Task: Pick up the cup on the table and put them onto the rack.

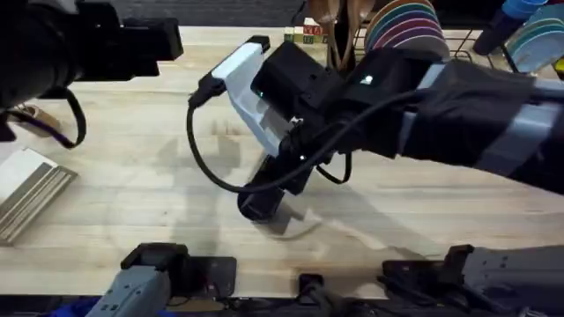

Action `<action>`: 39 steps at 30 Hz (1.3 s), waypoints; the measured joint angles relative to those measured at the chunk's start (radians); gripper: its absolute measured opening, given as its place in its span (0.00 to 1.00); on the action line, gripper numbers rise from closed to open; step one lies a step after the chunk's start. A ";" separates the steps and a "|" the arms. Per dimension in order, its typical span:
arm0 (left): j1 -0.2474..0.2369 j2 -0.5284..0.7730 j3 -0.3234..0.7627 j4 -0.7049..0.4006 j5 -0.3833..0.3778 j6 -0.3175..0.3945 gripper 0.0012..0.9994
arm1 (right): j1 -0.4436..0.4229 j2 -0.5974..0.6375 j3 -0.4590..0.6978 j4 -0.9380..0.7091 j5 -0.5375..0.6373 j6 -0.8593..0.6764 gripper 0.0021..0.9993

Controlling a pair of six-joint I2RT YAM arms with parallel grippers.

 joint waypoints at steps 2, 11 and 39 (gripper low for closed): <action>0.000 0.011 0.000 0.007 -0.006 0.000 0.99 | 0.000 0.014 0.000 -0.001 0.000 0.000 0.99; 0.000 0.058 0.000 0.030 -0.016 0.000 0.99 | 0.000 0.042 0.000 -0.008 0.000 0.000 0.91; 0.000 0.073 0.000 0.049 -0.016 0.000 0.99 | 0.010 0.050 -0.002 0.003 -0.007 0.000 0.82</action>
